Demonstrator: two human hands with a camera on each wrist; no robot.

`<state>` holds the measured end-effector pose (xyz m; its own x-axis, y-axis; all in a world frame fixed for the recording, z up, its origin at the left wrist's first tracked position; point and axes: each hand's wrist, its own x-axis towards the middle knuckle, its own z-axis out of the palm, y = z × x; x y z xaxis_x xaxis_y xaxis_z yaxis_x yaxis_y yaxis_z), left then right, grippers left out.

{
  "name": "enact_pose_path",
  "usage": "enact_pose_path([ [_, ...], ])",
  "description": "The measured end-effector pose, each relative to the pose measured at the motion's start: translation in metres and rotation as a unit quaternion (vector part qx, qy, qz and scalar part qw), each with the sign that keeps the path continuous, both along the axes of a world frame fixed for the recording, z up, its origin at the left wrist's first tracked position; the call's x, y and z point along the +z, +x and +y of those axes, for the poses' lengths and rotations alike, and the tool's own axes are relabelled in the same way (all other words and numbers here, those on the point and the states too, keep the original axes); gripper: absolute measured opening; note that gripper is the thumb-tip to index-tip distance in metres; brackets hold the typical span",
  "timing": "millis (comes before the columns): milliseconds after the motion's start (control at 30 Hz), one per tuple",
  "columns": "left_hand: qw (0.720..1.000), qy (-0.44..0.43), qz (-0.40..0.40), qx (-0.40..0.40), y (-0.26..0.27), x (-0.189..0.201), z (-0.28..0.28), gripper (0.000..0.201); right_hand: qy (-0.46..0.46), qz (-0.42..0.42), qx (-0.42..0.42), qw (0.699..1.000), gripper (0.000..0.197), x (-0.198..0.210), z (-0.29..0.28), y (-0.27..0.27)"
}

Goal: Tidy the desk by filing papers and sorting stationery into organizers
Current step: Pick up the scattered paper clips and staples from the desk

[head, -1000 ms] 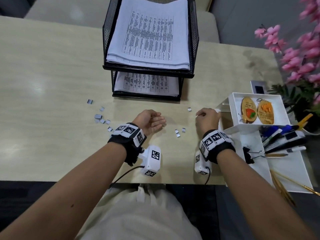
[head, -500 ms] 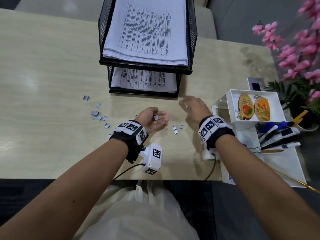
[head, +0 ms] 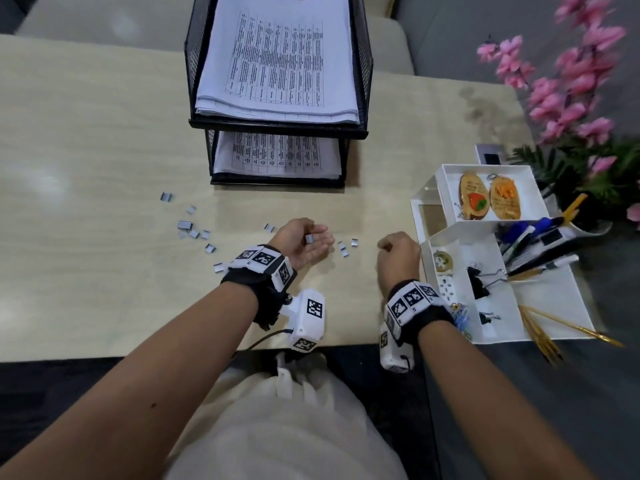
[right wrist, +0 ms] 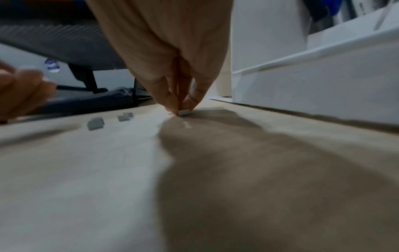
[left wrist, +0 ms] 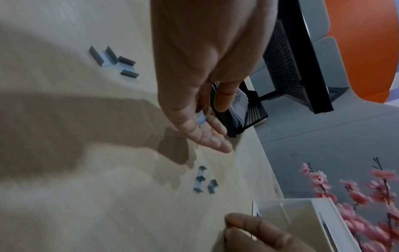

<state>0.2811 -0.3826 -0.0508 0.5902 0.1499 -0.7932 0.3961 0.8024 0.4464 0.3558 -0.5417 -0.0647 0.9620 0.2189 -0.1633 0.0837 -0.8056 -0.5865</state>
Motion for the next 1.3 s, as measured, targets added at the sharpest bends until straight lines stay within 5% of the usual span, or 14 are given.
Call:
enact_pose_path([
  [133,1.000,0.006,0.000,-0.014,-0.002,0.002,-0.014,0.035,0.091,0.074,-0.077,0.990,0.026,0.020,0.016,-0.013],
  [267,1.000,-0.014,0.003,-0.017,-0.006,0.003,-0.023,0.040,0.169,0.154,0.041,0.973,0.023,0.047,0.033,-0.031],
  [433,1.000,-0.030,0.002,0.009,-0.015,0.005,-0.017,0.040,0.150,0.089,-0.020,0.985,0.025,0.044,0.016,-0.008],
  [533,0.999,-0.025,0.010,0.028,-0.023,0.002,-0.008,0.038,0.022,0.110,-0.058,0.992,0.028,0.025,-0.007,0.005],
  [767,0.999,0.007,0.021,0.043,-0.040,-0.004,0.007,0.037,-0.071,0.033,0.057,0.995,0.023,-0.001,0.012,-0.029],
  [933,0.999,0.013,0.020,0.045,-0.046,-0.003,0.015,0.035,-0.002,-0.001,0.035,0.999,0.018,0.006,0.030,-0.019],
  [1133,0.999,0.022,0.013,0.034,-0.047,-0.004,0.021,0.035,-0.072,-0.009,0.144,0.987,0.028,-0.001,0.036,-0.015],
  [1300,1.000,0.012,-0.003,0.014,-0.044,-0.003,0.021,0.038,0.076,0.054,0.054,0.994,0.023,0.020,0.048,-0.021],
])
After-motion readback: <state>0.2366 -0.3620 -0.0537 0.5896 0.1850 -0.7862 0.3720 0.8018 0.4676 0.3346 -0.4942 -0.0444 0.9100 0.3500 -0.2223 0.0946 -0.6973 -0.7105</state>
